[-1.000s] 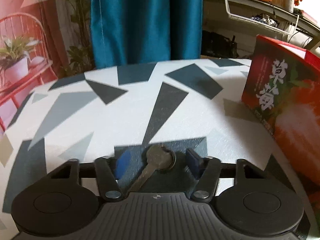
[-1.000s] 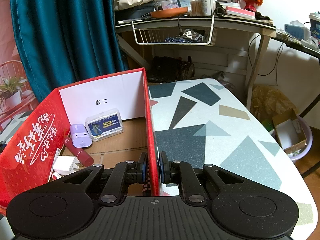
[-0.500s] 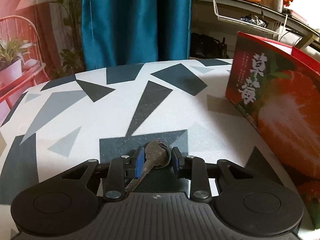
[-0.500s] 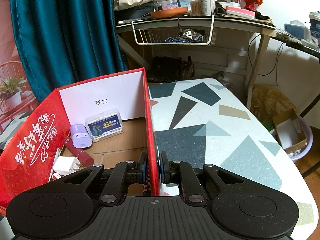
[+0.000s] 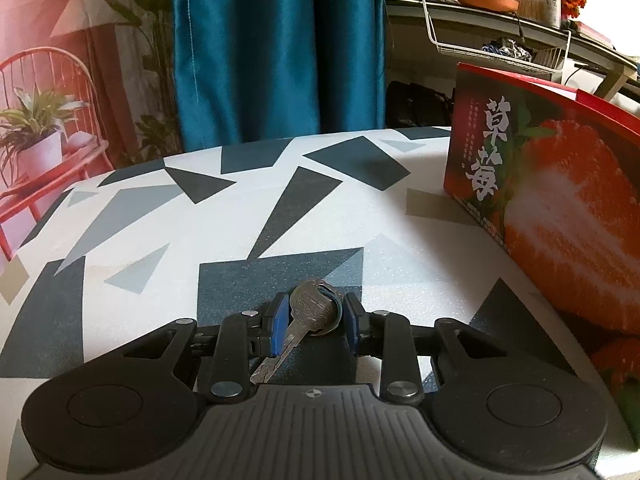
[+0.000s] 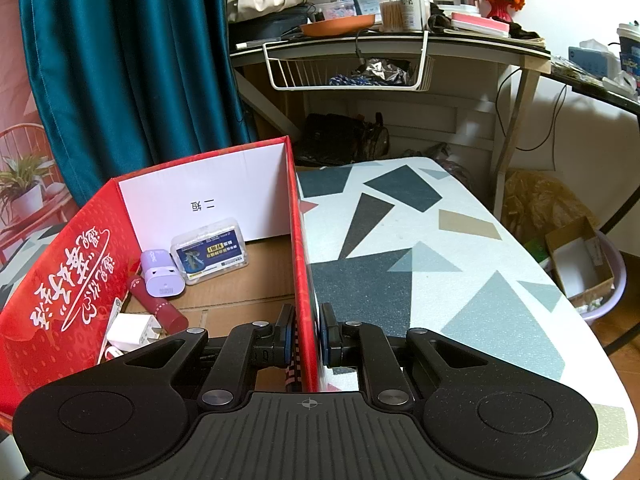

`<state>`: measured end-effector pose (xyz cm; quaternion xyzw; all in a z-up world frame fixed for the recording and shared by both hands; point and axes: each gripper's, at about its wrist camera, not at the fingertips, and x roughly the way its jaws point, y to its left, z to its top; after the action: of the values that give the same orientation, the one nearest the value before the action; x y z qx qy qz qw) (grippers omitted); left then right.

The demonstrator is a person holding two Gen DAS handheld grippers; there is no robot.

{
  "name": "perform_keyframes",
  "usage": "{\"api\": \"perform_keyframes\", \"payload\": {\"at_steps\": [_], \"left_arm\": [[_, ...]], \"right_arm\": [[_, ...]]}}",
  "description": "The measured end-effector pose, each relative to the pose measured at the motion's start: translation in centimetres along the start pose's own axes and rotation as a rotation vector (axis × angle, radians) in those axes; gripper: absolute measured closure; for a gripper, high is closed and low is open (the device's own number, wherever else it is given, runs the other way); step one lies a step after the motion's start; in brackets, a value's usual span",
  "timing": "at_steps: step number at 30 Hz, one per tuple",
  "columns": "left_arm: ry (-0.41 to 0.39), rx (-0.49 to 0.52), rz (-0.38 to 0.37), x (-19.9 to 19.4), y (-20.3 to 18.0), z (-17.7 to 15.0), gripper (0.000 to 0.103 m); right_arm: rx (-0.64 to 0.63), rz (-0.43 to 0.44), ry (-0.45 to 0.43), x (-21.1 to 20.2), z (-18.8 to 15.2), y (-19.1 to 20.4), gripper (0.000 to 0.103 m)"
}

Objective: Organize rigid objects
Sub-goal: 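Close the left gripper on the metal key and pinch it upright, then carry the key with the left gripper into the red box and release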

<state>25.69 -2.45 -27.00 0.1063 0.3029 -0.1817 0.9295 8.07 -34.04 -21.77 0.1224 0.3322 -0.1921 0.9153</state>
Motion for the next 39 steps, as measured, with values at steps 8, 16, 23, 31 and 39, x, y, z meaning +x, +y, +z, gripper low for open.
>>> {"api": "perform_keyframes", "payload": {"at_steps": [8, 16, 23, 31, 39], "left_arm": [[-0.006, -0.023, -0.012, 0.2, 0.2, -0.1, 0.071], [-0.007, -0.003, -0.008, -0.1, -0.1, -0.1, 0.074], [-0.016, 0.001, -0.020, -0.6, -0.2, 0.3, 0.079], [-0.023, 0.023, -0.023, -1.1, -0.8, -0.1, 0.079], [-0.024, 0.056, -0.053, -1.8, -1.6, -0.2, 0.097]], "right_arm": [[0.000, 0.000, 0.000, 0.0, 0.0, 0.0, 0.091], [0.000, 0.001, 0.001, 0.0, 0.0, 0.0, 0.090], [0.002, 0.000, 0.003, 0.1, 0.1, 0.0, 0.090], [0.002, 0.001, 0.002, 0.1, 0.1, 0.0, 0.090], [0.004, 0.001, 0.003, 0.0, 0.1, -0.1, 0.090]]}}
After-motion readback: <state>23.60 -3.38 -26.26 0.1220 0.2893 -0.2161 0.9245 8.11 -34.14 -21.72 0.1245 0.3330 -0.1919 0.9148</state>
